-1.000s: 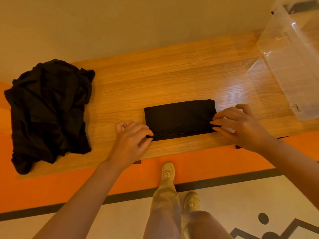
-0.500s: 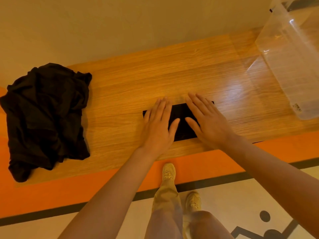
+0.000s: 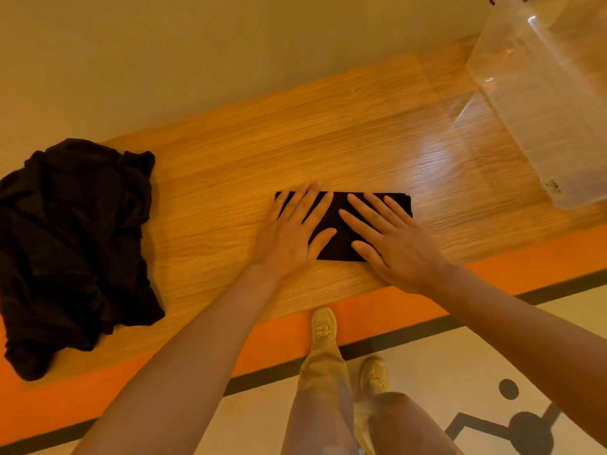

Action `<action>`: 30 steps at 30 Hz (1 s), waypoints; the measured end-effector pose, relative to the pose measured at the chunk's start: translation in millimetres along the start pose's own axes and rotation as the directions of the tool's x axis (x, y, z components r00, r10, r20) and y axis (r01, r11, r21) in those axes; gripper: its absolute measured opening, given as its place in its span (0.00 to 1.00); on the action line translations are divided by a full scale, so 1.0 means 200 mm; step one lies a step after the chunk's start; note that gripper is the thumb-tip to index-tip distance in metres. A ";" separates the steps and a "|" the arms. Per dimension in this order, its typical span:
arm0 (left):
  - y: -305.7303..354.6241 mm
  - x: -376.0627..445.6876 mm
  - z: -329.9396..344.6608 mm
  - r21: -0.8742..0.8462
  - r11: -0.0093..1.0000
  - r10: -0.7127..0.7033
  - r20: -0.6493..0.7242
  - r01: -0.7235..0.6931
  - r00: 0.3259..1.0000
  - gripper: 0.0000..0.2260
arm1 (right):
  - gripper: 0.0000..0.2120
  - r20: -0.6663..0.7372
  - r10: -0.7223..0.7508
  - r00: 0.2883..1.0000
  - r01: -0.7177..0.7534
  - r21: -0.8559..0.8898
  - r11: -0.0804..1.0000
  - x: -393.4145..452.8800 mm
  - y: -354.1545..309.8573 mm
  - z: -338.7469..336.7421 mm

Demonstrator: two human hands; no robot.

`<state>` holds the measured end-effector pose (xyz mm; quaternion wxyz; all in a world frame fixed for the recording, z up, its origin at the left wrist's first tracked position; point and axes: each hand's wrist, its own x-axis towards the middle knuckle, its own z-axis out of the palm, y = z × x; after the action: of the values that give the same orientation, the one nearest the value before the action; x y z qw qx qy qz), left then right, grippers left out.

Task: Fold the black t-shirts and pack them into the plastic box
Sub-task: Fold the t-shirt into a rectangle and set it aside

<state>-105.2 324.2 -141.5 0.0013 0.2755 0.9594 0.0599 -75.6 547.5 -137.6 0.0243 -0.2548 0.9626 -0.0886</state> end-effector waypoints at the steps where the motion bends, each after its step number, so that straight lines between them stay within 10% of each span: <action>1: -0.02 0.03 -0.01 0.043 0.998 0.047 0.004 -0.047 0.999 0.28 | 0.27 0.000 0.021 1.000 -0.021 -0.001 1.000 -0.02 0.01 0.01; 5: 0.00 0.16 -0.05 0.208 0.969 0.148 -0.062 -0.132 0.987 0.24 | 0.28 -0.057 0.268 0.962 -0.268 0.016 0.963 -0.10 0.06 0.00; 14: 0.44 0.40 0.03 -0.039 0.981 0.193 0.050 -0.191 0.980 0.25 | 0.29 -0.166 0.670 0.723 -0.674 0.041 0.738 -0.35 0.17 -0.01; 22: 0.55 0.77 0.04 0.049 0.903 0.412 0.179 -0.426 0.893 0.24 | 0.27 -0.196 0.592 0.782 -0.594 0.055 0.802 -0.54 0.36 -0.02; 30: 0.65 1.02 0.05 0.048 0.809 0.572 0.165 -0.586 0.803 0.23 | 0.25 -0.233 0.683 0.692 -0.685 0.087 0.724 -0.57 0.47 -0.06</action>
<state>-208.1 542.9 -130.9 0.0382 0.5587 0.8285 -0.0087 -23.3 686.7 -143.3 -0.0664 0.1346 0.9835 -0.1010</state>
